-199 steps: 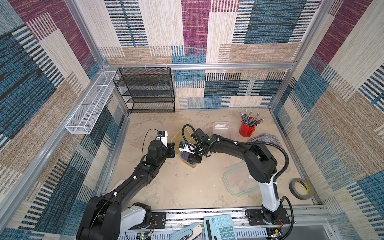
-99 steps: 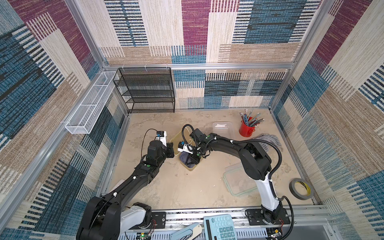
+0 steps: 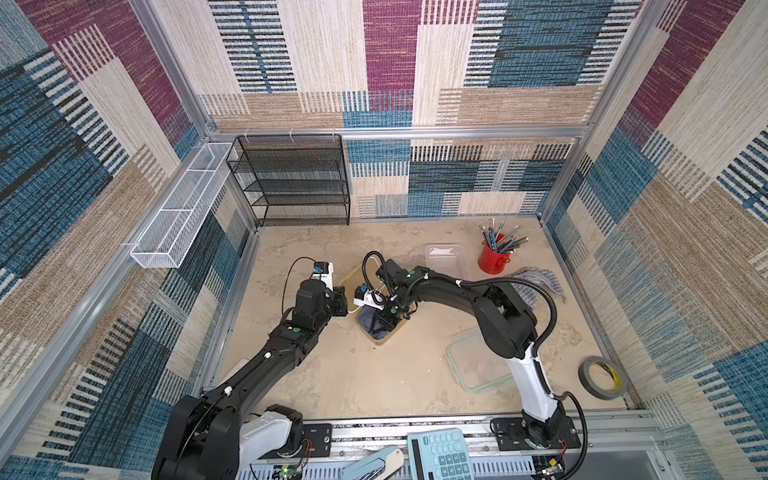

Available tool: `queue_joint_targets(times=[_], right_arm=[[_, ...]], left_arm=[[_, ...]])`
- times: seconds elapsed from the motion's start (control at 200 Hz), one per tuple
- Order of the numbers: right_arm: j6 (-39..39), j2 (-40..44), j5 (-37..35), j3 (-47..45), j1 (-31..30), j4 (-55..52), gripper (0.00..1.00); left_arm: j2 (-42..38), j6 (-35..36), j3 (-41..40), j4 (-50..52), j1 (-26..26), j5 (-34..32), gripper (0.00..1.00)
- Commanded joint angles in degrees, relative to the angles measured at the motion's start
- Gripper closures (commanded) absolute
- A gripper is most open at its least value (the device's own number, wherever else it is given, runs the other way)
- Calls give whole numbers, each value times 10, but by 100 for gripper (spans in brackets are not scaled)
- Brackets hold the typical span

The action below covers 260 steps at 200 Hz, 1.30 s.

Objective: Wipe the insides of the lunch boxes
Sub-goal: Wipe the dirt inside the lunch box.

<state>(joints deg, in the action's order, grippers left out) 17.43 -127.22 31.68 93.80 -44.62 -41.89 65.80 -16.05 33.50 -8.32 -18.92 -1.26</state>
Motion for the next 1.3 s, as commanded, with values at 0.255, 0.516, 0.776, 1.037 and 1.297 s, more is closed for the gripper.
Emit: queue_joint_targets(times=[0.255, 0.516, 0.776, 1.037, 1.297], right_arm=[[-38, -36, -393, 30, 3, -135, 88], [-35, -38, -453, 63, 12, -136, 88], [-38, -21, -477, 48, 35, -66, 88], [-42, -61, -507, 94, 56, -35, 89], [-49, -45, -448, 77, 60, 94, 90]], left_arm=[[-14, 26, 0, 25, -1, -18, 98], [-27, 28, -6, 33, -1, -21, 98], [-36, 17, -17, 28, -1, 8, 98], [-36, 14, -15, 30, -2, 45, 98], [-10, 13, 0, 36, -2, 99, 98]])
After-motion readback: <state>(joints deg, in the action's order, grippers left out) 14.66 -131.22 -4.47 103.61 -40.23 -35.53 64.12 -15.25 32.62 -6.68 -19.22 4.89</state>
